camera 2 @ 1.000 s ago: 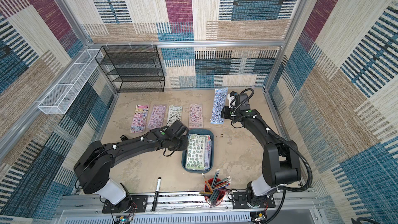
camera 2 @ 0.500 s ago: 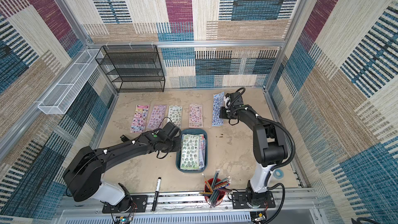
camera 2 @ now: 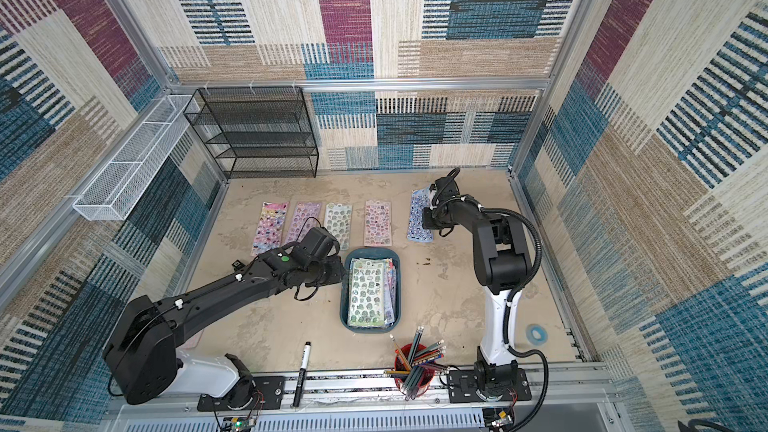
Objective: Take the stickers out of the storage box
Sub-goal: Place the sticker at the center of the board.
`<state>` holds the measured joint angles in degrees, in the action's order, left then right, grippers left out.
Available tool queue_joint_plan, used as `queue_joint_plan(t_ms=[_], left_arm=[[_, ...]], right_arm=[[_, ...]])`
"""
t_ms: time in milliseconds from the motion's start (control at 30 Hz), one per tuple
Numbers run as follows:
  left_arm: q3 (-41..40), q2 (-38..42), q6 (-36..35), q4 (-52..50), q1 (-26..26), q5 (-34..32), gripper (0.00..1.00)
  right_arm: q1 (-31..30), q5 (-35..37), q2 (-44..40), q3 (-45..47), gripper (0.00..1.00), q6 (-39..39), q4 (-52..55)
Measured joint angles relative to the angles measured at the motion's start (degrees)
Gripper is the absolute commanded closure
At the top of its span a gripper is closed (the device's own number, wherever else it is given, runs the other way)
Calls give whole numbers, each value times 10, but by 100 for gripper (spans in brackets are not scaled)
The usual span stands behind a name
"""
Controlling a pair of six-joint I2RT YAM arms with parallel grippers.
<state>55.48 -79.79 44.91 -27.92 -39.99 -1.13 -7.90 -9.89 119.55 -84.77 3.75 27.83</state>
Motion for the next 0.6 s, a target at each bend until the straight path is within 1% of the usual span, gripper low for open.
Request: queue_joint_plan(t_ms=[100, 200, 300, 367, 433, 600], left_arm=[[-7, 51, 0, -8, 28, -2, 64], [-17, 118, 2, -18, 69, -10, 56], [-18, 185, 1, -36, 97, -42, 49], [-18, 224, -1, -45, 108, -60, 47], [-18, 253, -3, -56, 118, -80, 46], [-18, 274, -8, -78, 134, -106, 46]], right_arm=[[0, 10, 18, -22, 88, -10, 3], [0, 18, 25, -26, 80, -19, 4], [0, 23, 24, -23, 74, -25, -3], [-1, 24, 19, -14, 66, -27, -11], [-1, 28, 14, -6, 58, -28, -16], [-1, 45, 4, 3, 52, -31, -17]])
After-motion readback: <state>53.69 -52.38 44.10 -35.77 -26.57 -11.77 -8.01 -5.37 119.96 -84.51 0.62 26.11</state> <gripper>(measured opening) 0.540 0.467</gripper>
